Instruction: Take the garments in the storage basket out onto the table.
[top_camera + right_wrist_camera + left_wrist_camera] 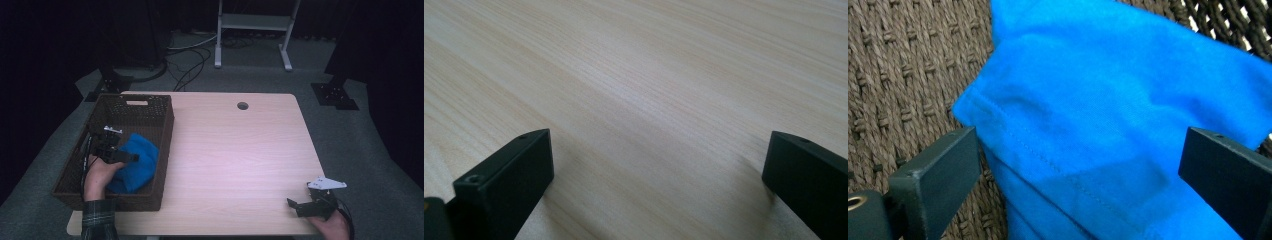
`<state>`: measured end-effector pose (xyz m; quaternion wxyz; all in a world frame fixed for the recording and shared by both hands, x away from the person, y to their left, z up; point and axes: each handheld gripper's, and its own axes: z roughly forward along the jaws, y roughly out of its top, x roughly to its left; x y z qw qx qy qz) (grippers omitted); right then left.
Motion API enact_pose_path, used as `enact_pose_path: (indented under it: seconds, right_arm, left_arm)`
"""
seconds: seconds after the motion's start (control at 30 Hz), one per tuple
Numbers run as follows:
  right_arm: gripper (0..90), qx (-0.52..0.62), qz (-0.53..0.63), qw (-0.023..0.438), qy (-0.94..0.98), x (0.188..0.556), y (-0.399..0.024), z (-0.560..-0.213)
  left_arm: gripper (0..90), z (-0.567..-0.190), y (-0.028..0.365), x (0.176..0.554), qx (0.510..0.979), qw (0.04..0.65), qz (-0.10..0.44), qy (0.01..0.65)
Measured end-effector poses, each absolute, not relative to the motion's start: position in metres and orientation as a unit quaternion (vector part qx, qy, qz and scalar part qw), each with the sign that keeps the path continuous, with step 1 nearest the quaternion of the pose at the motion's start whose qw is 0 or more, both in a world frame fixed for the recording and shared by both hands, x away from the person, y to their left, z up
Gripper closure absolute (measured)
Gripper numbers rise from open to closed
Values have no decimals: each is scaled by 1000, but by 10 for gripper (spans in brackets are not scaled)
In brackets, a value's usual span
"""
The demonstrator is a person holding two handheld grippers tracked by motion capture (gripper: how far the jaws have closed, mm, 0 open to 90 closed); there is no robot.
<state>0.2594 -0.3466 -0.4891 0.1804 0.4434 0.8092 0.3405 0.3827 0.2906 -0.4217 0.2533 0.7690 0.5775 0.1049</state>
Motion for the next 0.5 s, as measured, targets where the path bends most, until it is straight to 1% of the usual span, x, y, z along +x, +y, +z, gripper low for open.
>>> enact_pose_path:
  seconds: [0.37, 0.5]
  right_arm:
    - [0, 443, 341, 180, 809, 259, -347, -489]
    - [0, 443, 340, 180, 809, 259, -347, -489]
  left_arm:
    - [33, -426, 289, 384, 775, 232, 94, 581]
    - [47, -427, 288, 384, 776, 230, 85, 581]
